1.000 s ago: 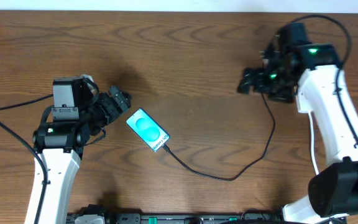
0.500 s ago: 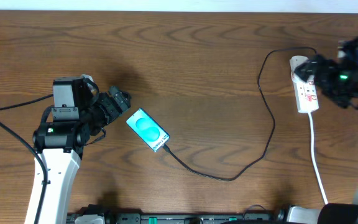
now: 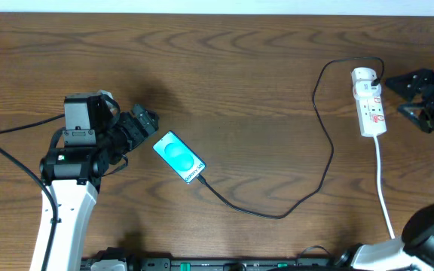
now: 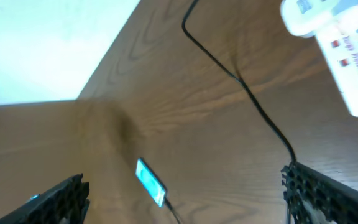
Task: Plug charger to phone and switch on socket
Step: 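Move the right gripper to the white power strip's switch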
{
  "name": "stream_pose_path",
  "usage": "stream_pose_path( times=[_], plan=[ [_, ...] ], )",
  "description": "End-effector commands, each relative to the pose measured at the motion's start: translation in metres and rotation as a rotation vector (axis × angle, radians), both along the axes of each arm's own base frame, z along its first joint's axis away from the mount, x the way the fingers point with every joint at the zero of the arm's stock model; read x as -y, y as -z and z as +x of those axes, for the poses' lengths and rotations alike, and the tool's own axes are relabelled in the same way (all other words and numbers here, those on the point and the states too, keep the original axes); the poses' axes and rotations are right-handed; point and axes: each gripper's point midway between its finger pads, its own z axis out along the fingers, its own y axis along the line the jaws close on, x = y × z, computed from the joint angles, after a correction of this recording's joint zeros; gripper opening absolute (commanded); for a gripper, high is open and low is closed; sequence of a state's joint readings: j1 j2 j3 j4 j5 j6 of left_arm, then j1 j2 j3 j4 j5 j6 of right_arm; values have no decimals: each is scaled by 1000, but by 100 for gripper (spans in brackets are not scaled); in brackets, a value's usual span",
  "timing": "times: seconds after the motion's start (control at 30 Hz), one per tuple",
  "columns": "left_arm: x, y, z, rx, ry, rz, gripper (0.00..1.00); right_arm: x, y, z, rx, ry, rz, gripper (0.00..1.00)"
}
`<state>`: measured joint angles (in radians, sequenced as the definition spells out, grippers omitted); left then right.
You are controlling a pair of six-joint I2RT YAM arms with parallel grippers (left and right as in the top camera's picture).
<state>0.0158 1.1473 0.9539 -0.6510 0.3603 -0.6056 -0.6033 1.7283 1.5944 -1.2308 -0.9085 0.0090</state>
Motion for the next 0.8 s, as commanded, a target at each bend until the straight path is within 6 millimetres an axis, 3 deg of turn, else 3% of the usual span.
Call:
stream_pose_path(
  times=[0.0, 0.2, 0.5, 0.77],
  plan=[
    [-3, 2, -2, -3, -8, 14, 97, -5, 10, 13, 31, -64, 54, 99],
    [-7, 3, -1, -4, -21, 32, 97, 14, 25, 31, -38, -60, 7, 99],
    [-7, 3, -1, -5, -24, 34, 97, 50, 4, 55, -70, -14, -134, 99],
    [-7, 4, -1, -6, -23, 34, 97, 74, 37, 74, -141, 6, -83, 99]
  ],
)
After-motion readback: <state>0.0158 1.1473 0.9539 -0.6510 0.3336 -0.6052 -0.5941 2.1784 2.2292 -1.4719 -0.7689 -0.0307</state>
